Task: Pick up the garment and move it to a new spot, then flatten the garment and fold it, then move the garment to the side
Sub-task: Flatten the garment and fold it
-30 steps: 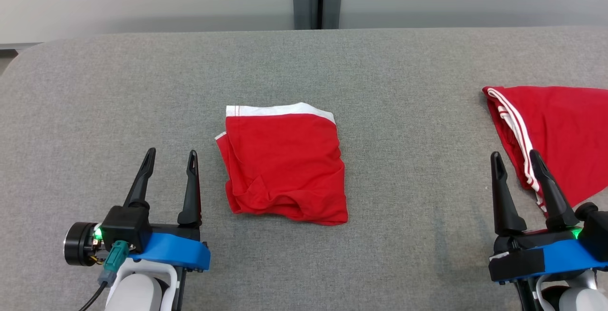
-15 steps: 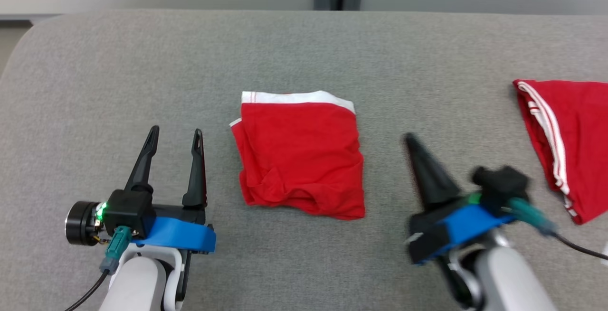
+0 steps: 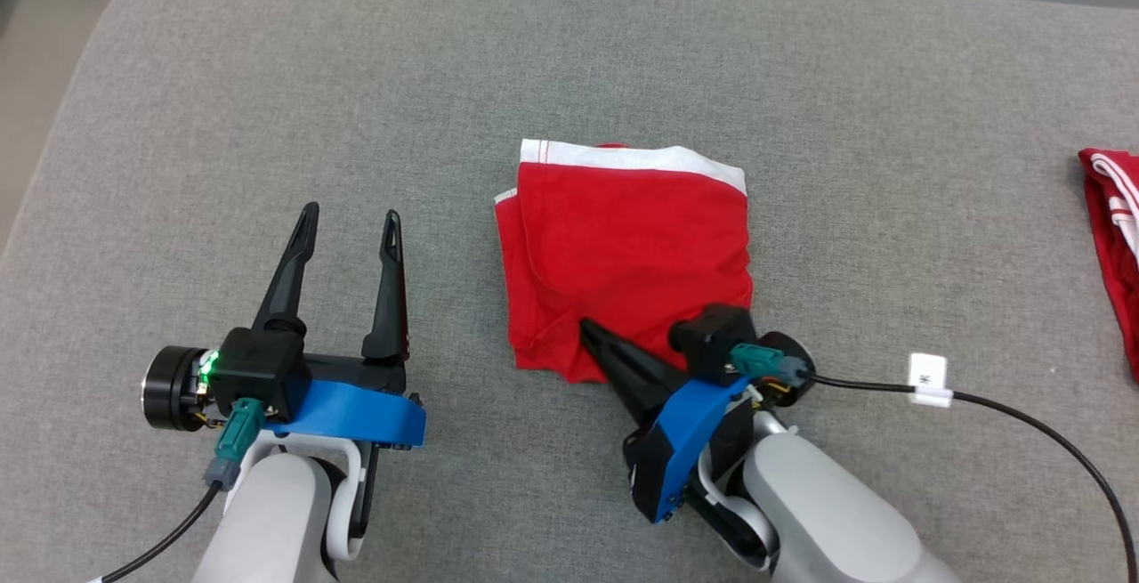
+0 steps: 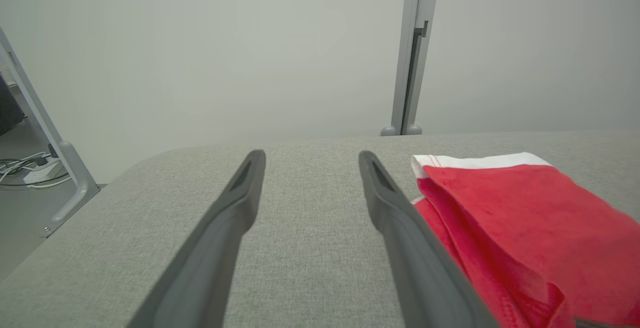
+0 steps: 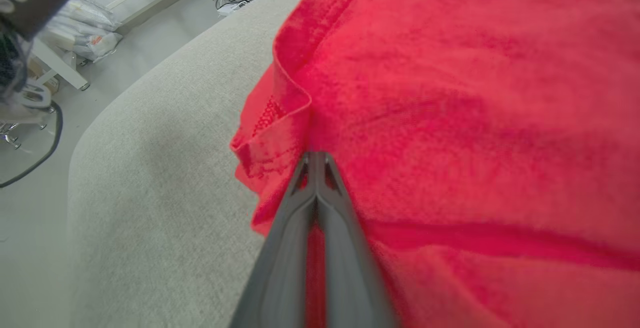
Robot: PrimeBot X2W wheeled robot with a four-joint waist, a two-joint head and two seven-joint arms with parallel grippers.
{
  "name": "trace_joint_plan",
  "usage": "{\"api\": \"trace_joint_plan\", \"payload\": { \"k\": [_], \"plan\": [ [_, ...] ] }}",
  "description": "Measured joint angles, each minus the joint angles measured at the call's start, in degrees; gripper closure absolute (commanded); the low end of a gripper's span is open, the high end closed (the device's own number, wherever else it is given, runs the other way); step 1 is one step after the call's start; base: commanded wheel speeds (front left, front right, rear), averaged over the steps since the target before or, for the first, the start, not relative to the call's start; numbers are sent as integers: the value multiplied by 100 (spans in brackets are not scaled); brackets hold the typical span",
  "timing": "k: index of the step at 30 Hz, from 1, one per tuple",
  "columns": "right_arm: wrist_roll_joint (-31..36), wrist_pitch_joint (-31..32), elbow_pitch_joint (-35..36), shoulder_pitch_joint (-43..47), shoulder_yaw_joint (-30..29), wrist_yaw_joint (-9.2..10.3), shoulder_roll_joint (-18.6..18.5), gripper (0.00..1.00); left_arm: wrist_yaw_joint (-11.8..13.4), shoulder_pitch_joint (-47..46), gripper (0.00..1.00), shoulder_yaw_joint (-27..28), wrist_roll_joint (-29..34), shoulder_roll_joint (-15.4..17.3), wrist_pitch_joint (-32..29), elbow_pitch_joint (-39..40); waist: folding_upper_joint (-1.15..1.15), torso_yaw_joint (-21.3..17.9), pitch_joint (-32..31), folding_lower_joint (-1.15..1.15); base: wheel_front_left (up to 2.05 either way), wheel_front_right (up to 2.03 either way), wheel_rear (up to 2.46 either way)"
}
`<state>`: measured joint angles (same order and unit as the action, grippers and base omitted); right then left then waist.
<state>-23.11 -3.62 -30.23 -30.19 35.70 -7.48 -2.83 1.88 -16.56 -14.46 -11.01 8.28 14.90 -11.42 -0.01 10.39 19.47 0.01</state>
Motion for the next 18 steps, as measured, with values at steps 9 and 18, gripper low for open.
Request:
{"api": "trace_joint_plan", "payload": {
  "k": [9, 18],
  "plan": [
    [-570, -231, -579, -437, 921, 0, -4, 100, -47, -6, 0, 25, 44, -71, 8, 33, 0, 22, 21, 0, 0, 0, 0],
    [-230, -627, -1012, -786, 1805, 0, -4, 100, -69, -8, 0, 90, 63, -92, 8, 34, 0, -28, -8, -1, 0, 0, 0]
  ]
}}
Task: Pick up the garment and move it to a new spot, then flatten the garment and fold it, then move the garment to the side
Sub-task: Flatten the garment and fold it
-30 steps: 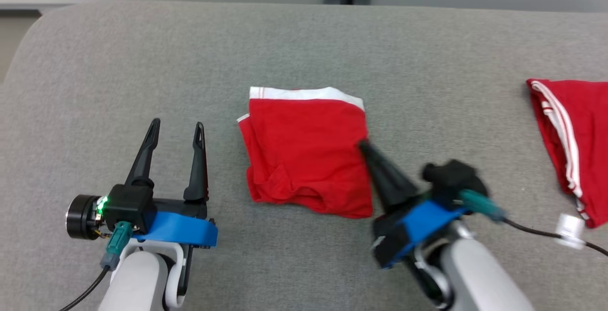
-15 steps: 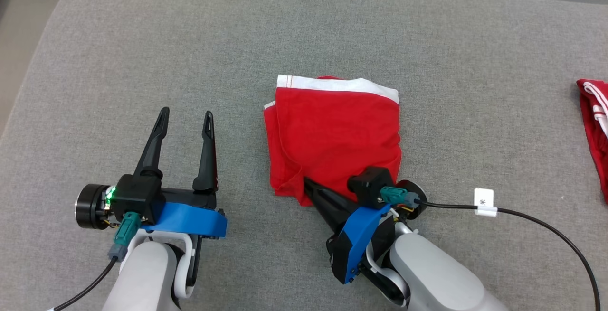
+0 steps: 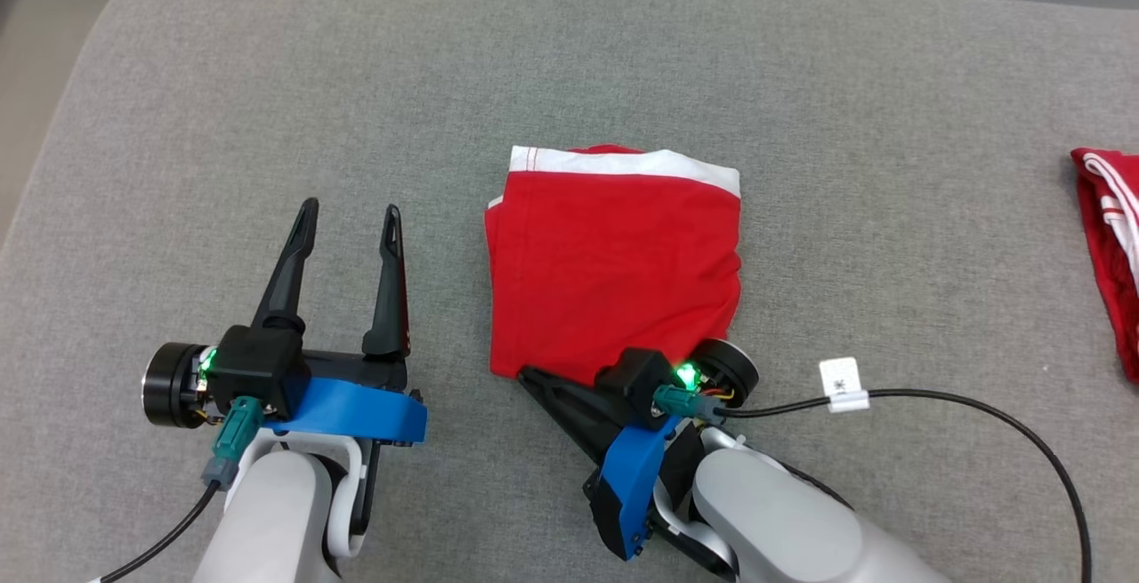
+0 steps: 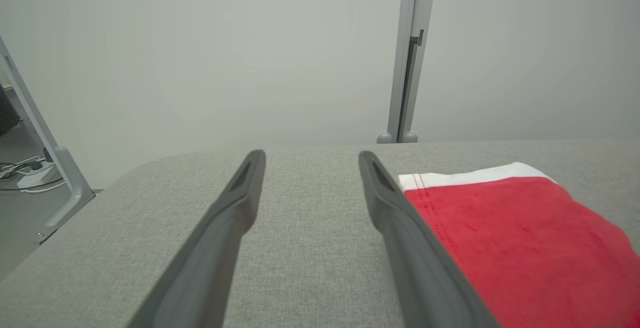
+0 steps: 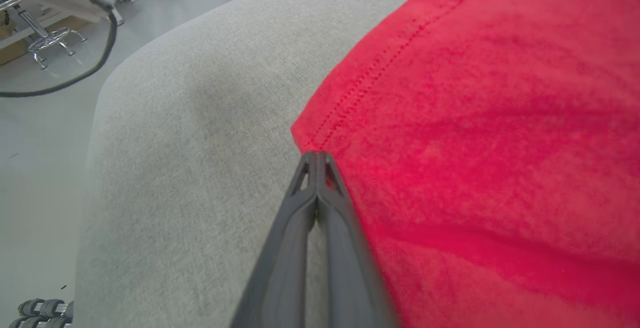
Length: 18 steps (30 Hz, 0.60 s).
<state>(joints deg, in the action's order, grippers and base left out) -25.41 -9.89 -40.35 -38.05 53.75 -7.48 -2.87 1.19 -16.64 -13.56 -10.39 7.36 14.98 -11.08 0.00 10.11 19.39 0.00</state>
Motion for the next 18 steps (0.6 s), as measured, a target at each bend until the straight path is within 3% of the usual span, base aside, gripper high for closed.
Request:
{"api": "trace_joint_plan", "payload": {
  "k": [4, 5, 6, 7, 8, 18],
  "plan": [
    [-89, -337, 211, 76, -277, 0, 5, 100, 3, 52, 0, 54, 14, 9, 0, -12, 0, -75, -86, 0, 0, 0, 0],
    [-142, -391, 330, 143, -438, 0, 4, 69, 10, 91, 0, 70, 25, 16, 1, -15, 0, -101, -117, 0, 0, 0, 0],
    [-158, -414, 446, 225, -586, 0, 3, 27, 23, 136, 0, 93, 25, 29, 1, -21, 0, -132, -150, 0, 0, 0, 0],
    [-155, -438, 555, 326, -765, -1, 7, 4, 29, 174, 0, 119, 25, 45, 1, -23, 0, -167, -186, 0, 0, 0, 0],
    [-158, -457, 705, 450, -984, -1, 9, 0, 31, 214, 0, 146, 25, 68, 0, -26, 0, -208, -224, 0, 0, 0, 0],
    [665, -509, 2298, 2023, -3760, 0, -114, 0, 78, 635, 0, 250, -36, 197, 0, -138, 0, -620, -676, 0, 0, 0, 0]
  ]
}}
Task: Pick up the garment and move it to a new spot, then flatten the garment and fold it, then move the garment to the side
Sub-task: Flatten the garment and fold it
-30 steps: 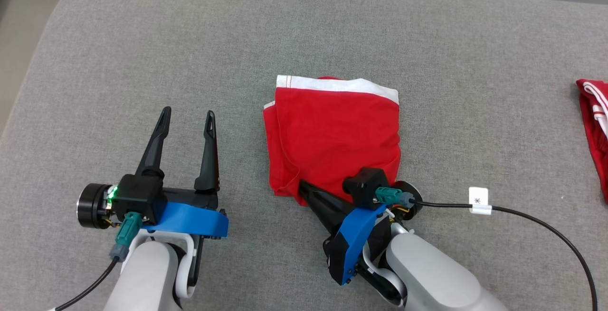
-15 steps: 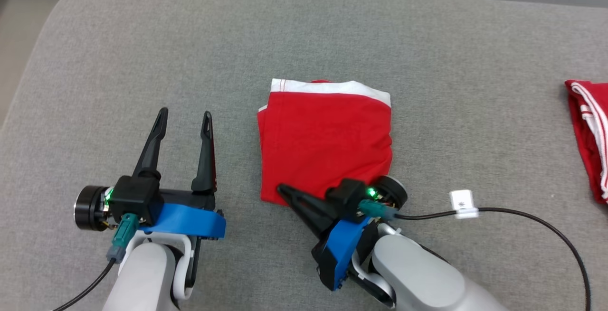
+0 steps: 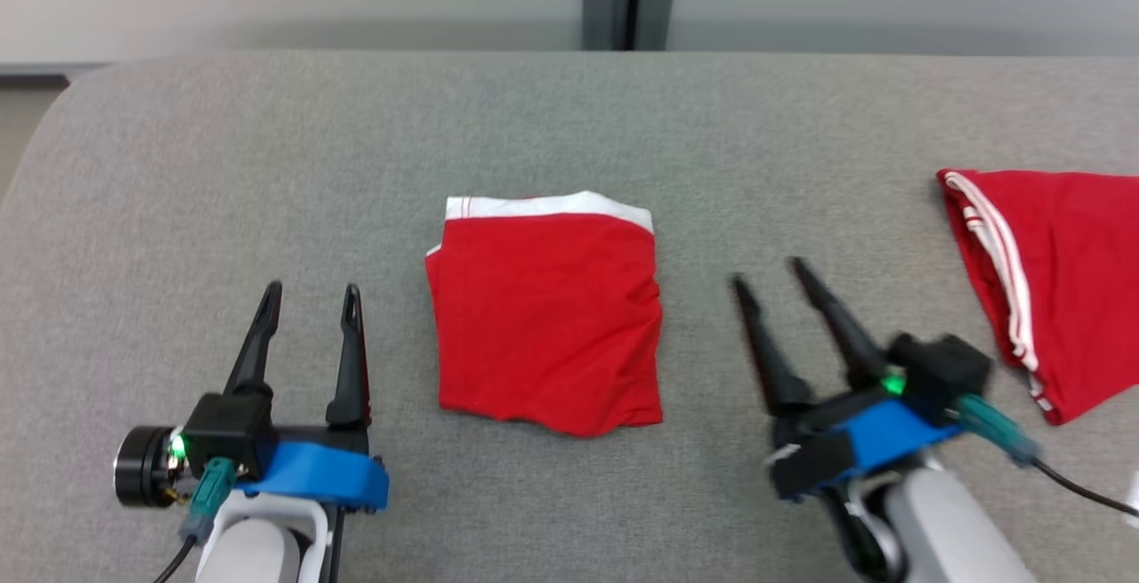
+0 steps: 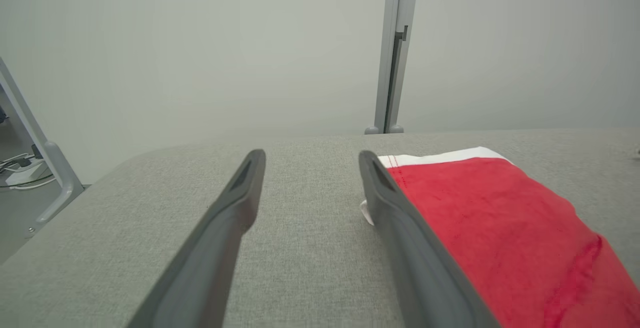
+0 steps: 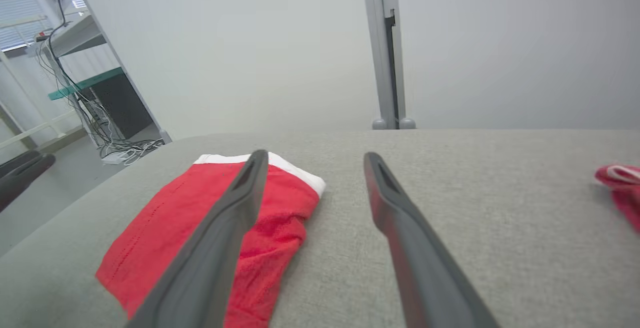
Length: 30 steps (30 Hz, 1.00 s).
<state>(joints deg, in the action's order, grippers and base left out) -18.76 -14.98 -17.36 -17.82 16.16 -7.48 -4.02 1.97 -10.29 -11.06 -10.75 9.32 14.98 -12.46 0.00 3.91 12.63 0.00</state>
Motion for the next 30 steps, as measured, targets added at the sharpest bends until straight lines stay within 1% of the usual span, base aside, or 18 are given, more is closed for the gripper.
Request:
{"api": "trace_joint_plan", "payload": {
  "k": [3, 6, 9, 11, 14, 22, 30],
  "plan": [
    [283, 116, 410, 477, -743, 0, 3, 0, 2, 175, 0, 13, -37, 60, -21, -38, 0, -113, -176, -1, 0, 0, 0],
    [515, 331, 759, 898, -1350, 0, 9, 0, 0, 295, 0, -1, -82, 94, -78, -55, 0, -208, -356, 0, 0, 0, 0],
    [670, 532, 1063, 1253, -1785, 0, 24, 0, -2, 436, 0, -23, -97, 121, -134, -68, 1, -282, -543, -1, 0, 0, 0],
    [717, 651, 1247, 1453, -1956, 0, 38, 0, -1, 542, 0, -33, -137, 136, -175, -68, 1, -332, -664, -1, 0, 0, 0],
    [775, 864, 1502, 1739, -2054, 0, 60, 0, -1, 676, 0, -54, -156, 151, -229, -71, 0, -388, -845, -1, 0, 0, 0],
    [865, 1258, 2003, 2241, -2082, 0, 96, 0, 3, 954, 0, -123, -205, 171, -331, -107, 1, -454, -1228, -1, 0, 0, 0],
    [896, 1536, 2309, 2475, -2126, 0, 105, 0, 51, 1039, 0, -160, -237, 210, -371, -119, 1, -435, -1322, 0, 0, 0, 0]
  ]
}}
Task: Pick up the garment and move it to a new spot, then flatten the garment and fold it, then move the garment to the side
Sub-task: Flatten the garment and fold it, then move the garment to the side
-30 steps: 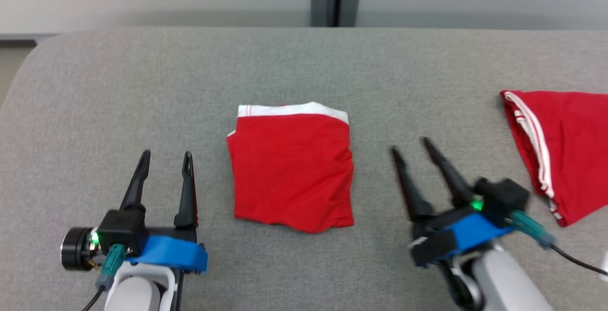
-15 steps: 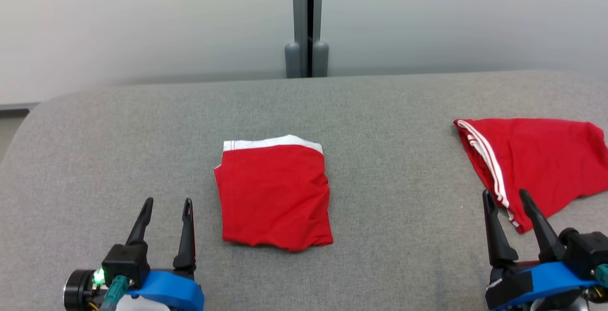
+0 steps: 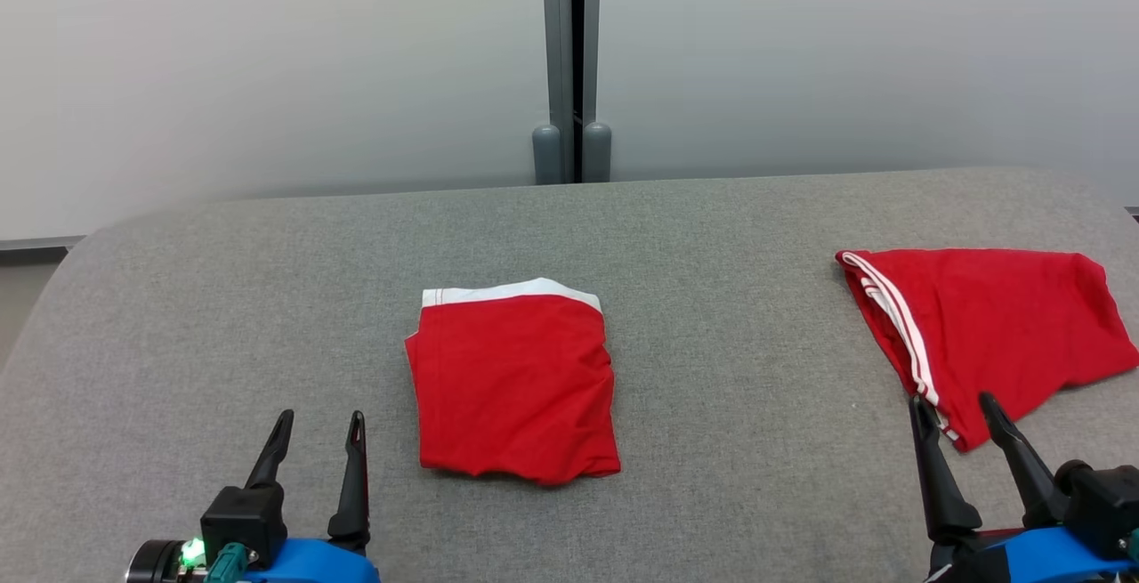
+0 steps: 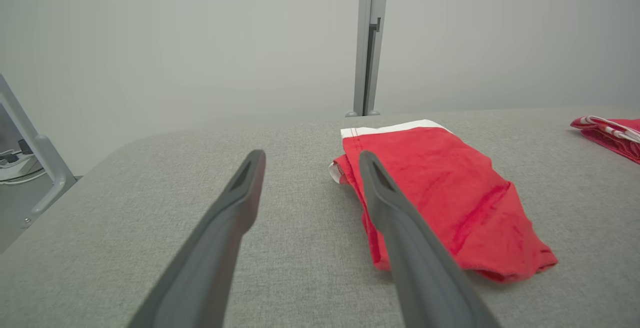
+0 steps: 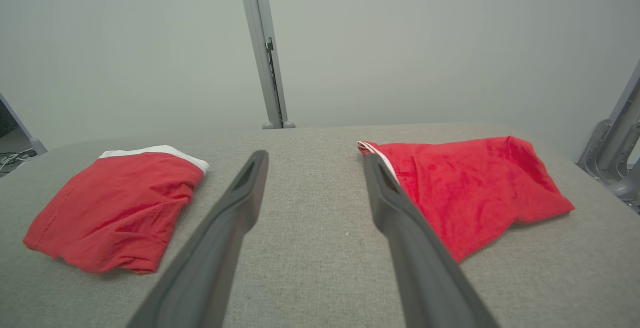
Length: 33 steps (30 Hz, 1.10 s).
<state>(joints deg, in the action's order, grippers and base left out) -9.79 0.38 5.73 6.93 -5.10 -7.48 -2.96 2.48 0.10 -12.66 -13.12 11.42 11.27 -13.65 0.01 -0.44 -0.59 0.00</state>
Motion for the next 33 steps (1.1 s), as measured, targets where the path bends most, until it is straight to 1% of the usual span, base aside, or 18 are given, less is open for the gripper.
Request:
{"api": "trace_joint_plan", "payload": {
  "k": [21, 25, 28, 33],
  "plan": [
    [-70, 162, 213, 91, -44, 0, 1, 0, 75, -43, 0, -51, -49, 90, 33, 1, 0, 11, 117, 0, 0, 0, 0],
    [-71, 208, 178, 7, 16, 0, 2, 0, 70, -301, 0, -82, -34, 105, 87, 82, 0, 48, 343, 0, 0, 0, 0],
    [18, 216, 38, -281, 135, 0, 2, 0, 58, -638, 0, -108, 13, 82, 147, 153, -1, 127, 612, 1, 0, 0, 0],
    [107, 197, -511, -915, 561, 0, -16, 0, 51, -1116, 0, -114, 56, 19, 255, 170, -2, 379, 1091, 2, 0, 0, 0]
  ]
}}
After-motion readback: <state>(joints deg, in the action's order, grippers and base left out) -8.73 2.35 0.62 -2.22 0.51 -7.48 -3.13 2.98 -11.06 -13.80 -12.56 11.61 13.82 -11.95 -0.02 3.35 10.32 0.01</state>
